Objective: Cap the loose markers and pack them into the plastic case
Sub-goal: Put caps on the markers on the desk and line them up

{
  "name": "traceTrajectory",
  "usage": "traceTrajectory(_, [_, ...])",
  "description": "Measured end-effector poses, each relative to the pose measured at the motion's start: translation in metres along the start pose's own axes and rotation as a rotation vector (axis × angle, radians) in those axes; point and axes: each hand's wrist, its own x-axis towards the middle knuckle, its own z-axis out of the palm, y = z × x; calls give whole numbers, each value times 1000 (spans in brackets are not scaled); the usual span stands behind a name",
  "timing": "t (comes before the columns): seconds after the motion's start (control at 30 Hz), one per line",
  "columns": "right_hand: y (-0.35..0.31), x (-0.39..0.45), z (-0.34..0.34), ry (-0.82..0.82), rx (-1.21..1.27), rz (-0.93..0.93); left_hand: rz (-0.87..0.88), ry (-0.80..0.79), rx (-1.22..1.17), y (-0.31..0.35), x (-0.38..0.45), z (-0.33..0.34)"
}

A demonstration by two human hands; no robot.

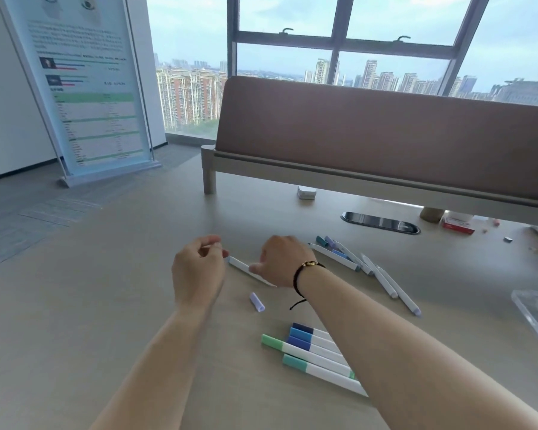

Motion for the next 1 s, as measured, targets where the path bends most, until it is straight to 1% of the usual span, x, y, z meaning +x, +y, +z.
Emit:
traceTrajectory(0.13, [-7,11,9,-8,-27,22,-87,42,-77,1,3,-3])
traceTrajectory(0.27, [-9,5,10,-33,0,-13,-87,-40,19,-5,7,-2])
traceTrajectory(0.3, [-8,2,7,-28,43,-21,-80,-69,65,-6,7,-2])
traceTrajectory(0.37, [-5,-7,1,-5,225,-36,-90,-135,126,-7,5,0])
traceTrajectory(0.43, [-3,-19,-5,37,415,-59,-139,-210,69,-4,1,3])
traceTrajectory(0.5, [-1,-33,-7,79,512,-77,-186,-281,-59,-1,-4,7])
traceTrajectory(0.57, [2,-47,-8,101,553,-88,-196,-352,-140,4,-13,10])
traceTrajectory(0.67, [19,-68,-9,170,559,-92,-170,-422,-171,10,-26,16])
traceTrajectory(0.77, [51,-91,-9,208,520,-27,-186,-411,-232,12,-33,23])
traceTrajectory(0.83, [79,-100,-9,208,531,78,-198,-386,-265,11,-33,26])
traceTrajectory(0.93, [124,-90,-11,291,523,259,-182,-376,-297,10,-36,29])
traceTrajectory(1.0, [146,-73,-12,299,424,316,-169,-382,-286,8,-38,31])
